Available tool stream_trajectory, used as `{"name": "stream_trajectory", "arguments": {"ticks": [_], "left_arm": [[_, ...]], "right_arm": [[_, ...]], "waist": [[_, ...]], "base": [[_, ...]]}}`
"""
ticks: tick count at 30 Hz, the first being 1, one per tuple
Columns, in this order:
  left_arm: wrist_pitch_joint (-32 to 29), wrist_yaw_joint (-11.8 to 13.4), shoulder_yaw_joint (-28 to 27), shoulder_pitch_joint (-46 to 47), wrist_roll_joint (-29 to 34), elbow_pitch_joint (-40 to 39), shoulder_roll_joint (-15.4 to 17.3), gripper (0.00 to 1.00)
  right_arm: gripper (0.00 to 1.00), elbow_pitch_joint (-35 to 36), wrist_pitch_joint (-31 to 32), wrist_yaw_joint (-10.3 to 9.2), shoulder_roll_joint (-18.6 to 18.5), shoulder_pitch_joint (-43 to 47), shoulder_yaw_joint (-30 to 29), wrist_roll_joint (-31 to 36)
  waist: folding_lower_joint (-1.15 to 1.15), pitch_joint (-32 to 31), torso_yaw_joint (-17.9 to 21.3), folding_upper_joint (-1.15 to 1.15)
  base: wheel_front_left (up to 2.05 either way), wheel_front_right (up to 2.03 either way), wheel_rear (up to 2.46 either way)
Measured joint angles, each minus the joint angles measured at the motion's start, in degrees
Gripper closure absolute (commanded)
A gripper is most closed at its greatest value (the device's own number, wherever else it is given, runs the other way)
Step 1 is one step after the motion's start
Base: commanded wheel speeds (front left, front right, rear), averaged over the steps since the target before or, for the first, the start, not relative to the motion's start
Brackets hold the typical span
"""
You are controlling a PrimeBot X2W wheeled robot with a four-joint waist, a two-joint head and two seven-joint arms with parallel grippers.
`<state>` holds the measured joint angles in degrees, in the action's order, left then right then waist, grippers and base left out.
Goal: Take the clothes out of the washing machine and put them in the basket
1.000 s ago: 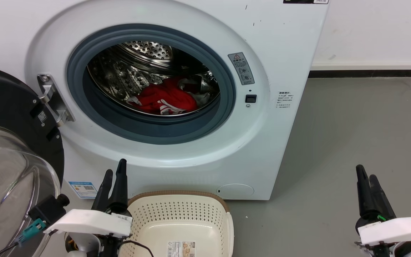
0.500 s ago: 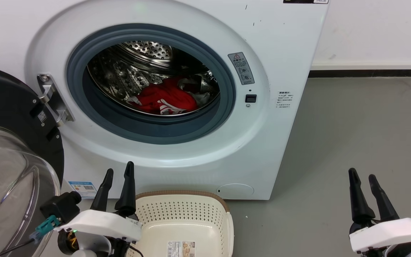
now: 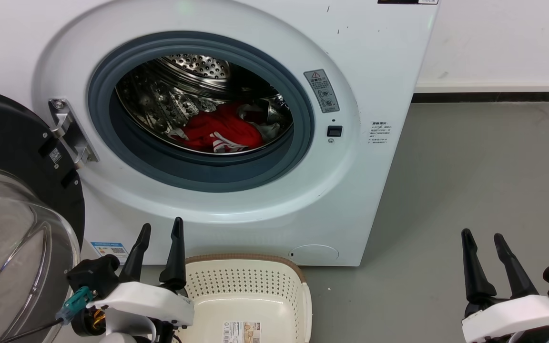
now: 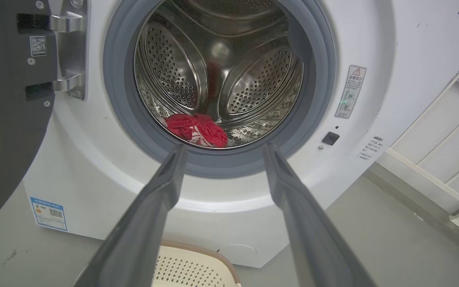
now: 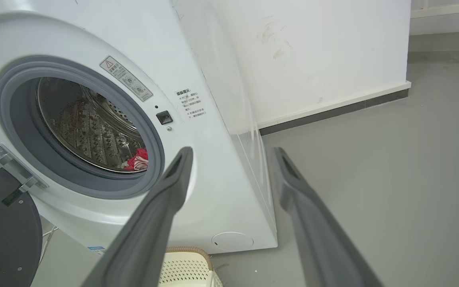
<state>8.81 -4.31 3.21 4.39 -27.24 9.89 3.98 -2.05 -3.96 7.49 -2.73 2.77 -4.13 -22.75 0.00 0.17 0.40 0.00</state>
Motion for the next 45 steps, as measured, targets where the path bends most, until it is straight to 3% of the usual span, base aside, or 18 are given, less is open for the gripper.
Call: {"name": "stream_trajectory", "arguments": {"ticks": [45], "left_arm": [[5.6, 3.6, 1.2, 0.3, 22.3, 1.3, 1.0, 0.00]], "right_arm": [[0.00, 2.7, -3.8, 0.01, -0.1, 2.2, -0.3, 22.9]], "waist": [[0.00, -0.1, 0.0, 0.00]], "base": [[0.00, 0.00, 0.00]]}}
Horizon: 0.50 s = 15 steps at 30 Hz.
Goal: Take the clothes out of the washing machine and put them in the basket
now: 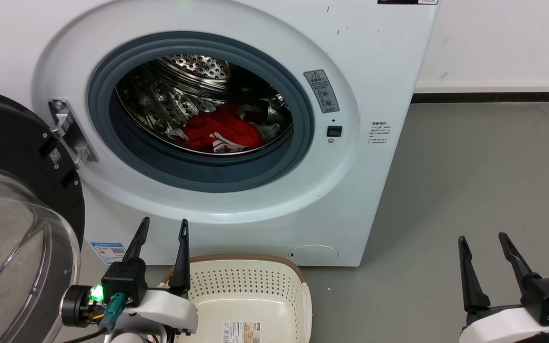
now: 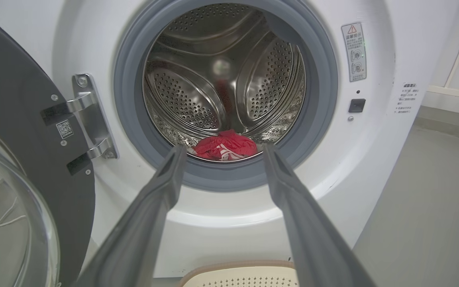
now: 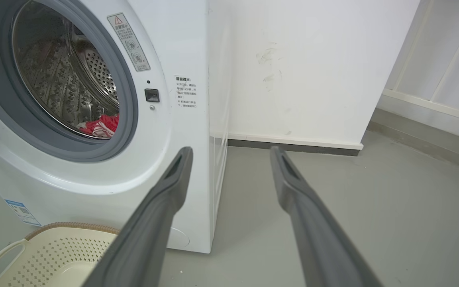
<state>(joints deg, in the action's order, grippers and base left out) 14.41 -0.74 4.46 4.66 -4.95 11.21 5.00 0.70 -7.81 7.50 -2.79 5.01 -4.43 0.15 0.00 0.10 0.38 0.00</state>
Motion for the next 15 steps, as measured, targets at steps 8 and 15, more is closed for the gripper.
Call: {"name": "stream_trajectory", "arguments": {"ticks": [8, 15], "left_arm": [[0.7, 0.2, -0.4, 0.0, 1.3, 0.7, -0.1, 0.00], [0.7, 0.2, -0.7, 0.0, 1.1, 1.3, -0.3, 0.00]], "right_arm": [[0.00, 0.0, -0.5, 0.00, 0.0, 0.0, 0.2, 1.4], [0.00, -0.4, -0.5, 0.01, 0.0, 0.1, 0.5, 0.7]], "waist": [[0.00, 0.0, 0.1, 0.00], [0.00, -0.1, 0.1, 0.00]], "base": [[0.00, 0.00, 0.00], [0.00, 0.00, 0.00]]}}
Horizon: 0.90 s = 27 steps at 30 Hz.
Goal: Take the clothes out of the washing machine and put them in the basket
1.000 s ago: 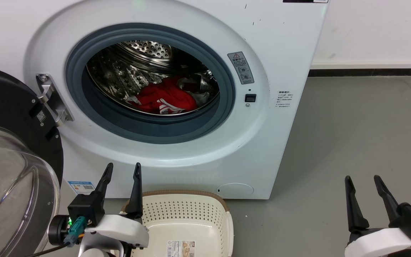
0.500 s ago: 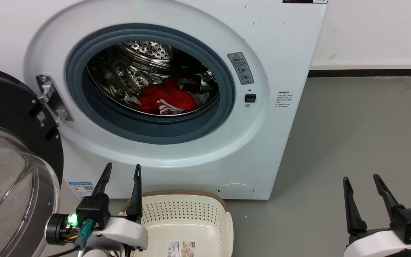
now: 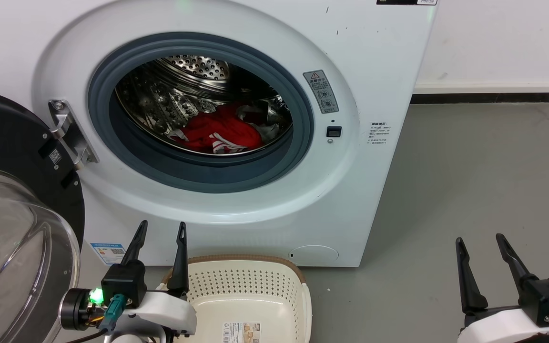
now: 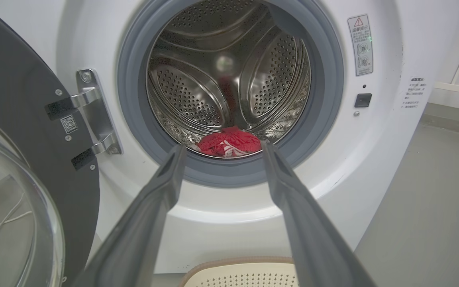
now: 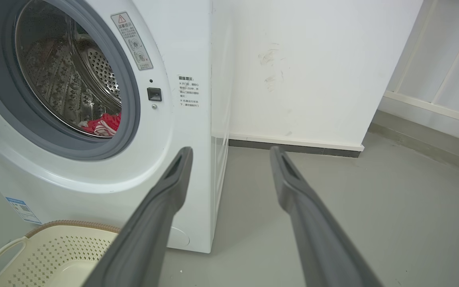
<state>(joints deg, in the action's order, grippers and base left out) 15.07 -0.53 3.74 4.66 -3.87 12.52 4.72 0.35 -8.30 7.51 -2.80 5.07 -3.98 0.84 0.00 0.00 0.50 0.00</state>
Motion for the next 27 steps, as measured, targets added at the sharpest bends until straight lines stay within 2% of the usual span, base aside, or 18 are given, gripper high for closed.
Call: {"name": "stream_trajectory", "arguments": {"ticks": [15, 22, 27], "left_arm": [[0.0, 0.6, -0.9, 1.9, -0.2, 2.6, -0.1, 0.00], [-1.1, -0.3, -1.1, 10.9, -1.0, 7.2, 0.8, 0.00], [-4.0, -1.2, -1.4, 19.7, -1.4, 10.4, 2.8, 0.00]], "right_arm": [[0.00, -0.3, 0.0, -0.01, 0.0, -0.3, 0.7, -0.7], [0.00, 0.2, -0.2, 0.00, 0.0, -2.9, 1.2, -0.9], [0.00, -0.2, -1.4, 0.00, 0.0, -5.5, 1.7, -1.5]], "waist": [[0.00, 1.0, 0.5, 0.00], [0.00, 5.0, 2.4, 0.00], [0.00, 9.3, 4.4, 0.00]], "base": [[0.00, 0.00, 0.00], [0.00, 0.00, 0.00], [0.00, 0.00, 0.00]]}}
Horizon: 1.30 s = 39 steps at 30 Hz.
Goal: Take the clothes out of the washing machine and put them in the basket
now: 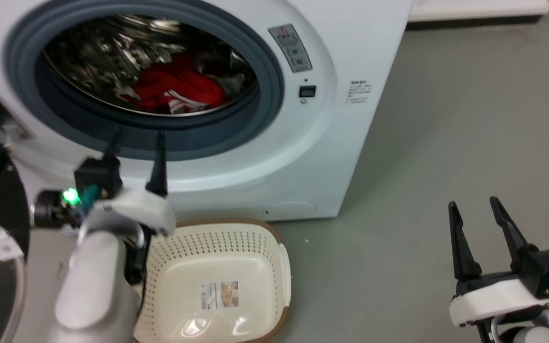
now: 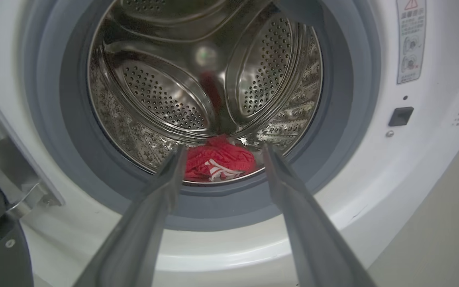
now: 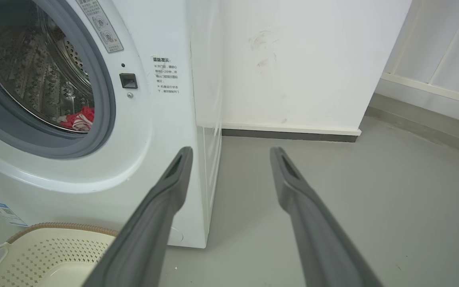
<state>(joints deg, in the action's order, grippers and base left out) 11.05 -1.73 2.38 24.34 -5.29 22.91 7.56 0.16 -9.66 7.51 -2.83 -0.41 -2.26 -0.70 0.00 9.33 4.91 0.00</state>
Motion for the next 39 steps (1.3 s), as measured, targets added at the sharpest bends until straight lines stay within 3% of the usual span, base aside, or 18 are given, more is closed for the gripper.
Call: {"name": "stream_trajectory", "arguments": {"ticks": [16, 26, 39], "left_arm": [[-12.1, -2.4, -1.8, 25.6, 0.0, 11.2, 11.6, 0.00], [-22.7, -3.8, -1.3, 38.7, 0.7, 15.5, 19.8, 0.00], [-44.7, -5.6, 4.6, 51.8, 0.4, 16.8, 28.2, 0.00]], "right_arm": [[0.00, -5.9, -4.9, 0.00, -0.1, -10.8, 3.8, -5.4], [0.00, -7.3, -5.4, 0.00, -0.1, -14.4, 5.8, -10.0], [0.00, -7.1, -5.4, 0.00, -0.1, -16.1, 9.0, -14.0]], "waist": [[-0.01, 17.7, 9.6, 0.00], [-0.01, 25.9, 16.5, 0.00], [0.00, 33.1, 22.1, 0.00]], "base": [[0.00, 0.00, 0.00], [0.00, 0.00, 0.00], [0.00, 0.00, 0.00]]}}
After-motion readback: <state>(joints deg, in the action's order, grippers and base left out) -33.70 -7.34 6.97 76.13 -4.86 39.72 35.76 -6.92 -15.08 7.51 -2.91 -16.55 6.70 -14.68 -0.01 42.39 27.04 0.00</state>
